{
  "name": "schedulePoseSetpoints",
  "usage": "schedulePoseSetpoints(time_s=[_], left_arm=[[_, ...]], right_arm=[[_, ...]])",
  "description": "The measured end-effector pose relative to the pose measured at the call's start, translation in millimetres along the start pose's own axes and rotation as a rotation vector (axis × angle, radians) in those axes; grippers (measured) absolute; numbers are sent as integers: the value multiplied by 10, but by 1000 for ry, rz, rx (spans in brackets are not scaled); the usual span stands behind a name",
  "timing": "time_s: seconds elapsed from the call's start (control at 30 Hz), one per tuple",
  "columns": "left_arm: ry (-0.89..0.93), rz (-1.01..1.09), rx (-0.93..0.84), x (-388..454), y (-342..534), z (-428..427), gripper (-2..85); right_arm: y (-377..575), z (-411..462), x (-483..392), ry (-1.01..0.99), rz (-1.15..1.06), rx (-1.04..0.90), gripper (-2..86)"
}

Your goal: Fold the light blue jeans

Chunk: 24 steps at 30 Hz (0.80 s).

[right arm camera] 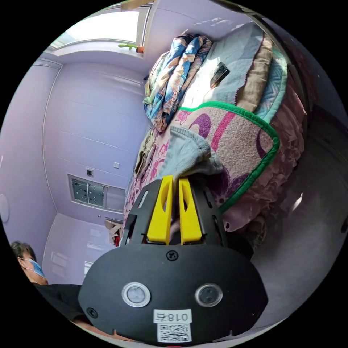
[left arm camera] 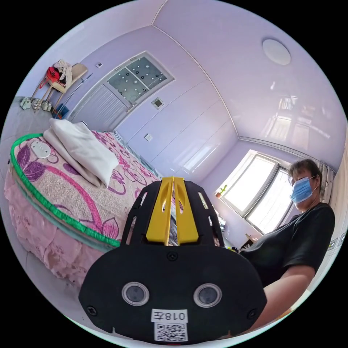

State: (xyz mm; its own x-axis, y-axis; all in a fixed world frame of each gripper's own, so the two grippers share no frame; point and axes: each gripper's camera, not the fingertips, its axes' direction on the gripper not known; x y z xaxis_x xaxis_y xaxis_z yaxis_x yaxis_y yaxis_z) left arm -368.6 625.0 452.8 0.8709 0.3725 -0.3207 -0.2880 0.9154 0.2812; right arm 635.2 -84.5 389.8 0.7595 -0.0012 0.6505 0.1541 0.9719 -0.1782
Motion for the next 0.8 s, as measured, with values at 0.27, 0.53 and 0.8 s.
schedulePoseSetpoints(time_s=[0.27,0.53,0.8], left_arm=[[-177,-82,-267,473,184,781,112],[-375,-82,-477,474,24,1878,165],[-390,-130,-542,667,-164,2714,88]], right_arm=[[609,144,-25,101,-58,137,10],[1666,1369,-1225,-139,-715,-332,40],[4023,3434,-2373,-432,-1179,-972,18]])
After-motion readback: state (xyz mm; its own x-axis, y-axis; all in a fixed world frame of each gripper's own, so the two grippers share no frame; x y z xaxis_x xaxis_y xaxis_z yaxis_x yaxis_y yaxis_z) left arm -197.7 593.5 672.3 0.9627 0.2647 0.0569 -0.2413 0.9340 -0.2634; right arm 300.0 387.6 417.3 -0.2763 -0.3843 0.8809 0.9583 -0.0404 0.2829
